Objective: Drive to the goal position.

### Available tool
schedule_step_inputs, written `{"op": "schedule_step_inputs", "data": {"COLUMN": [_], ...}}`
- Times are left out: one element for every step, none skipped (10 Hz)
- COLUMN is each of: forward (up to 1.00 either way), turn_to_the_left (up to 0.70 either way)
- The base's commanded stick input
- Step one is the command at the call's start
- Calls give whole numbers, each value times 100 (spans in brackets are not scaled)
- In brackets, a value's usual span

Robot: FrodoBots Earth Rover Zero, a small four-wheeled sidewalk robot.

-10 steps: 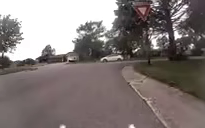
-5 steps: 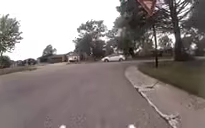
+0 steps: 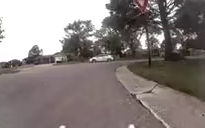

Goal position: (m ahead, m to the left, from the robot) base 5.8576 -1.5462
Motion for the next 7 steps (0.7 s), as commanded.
{"op": "schedule_step_inputs", "data": {"forward": [100, 100, 100, 100, 100, 100, 100], "turn_to_the_left": [0, 0, 0, 0, 0, 0, 0]}}
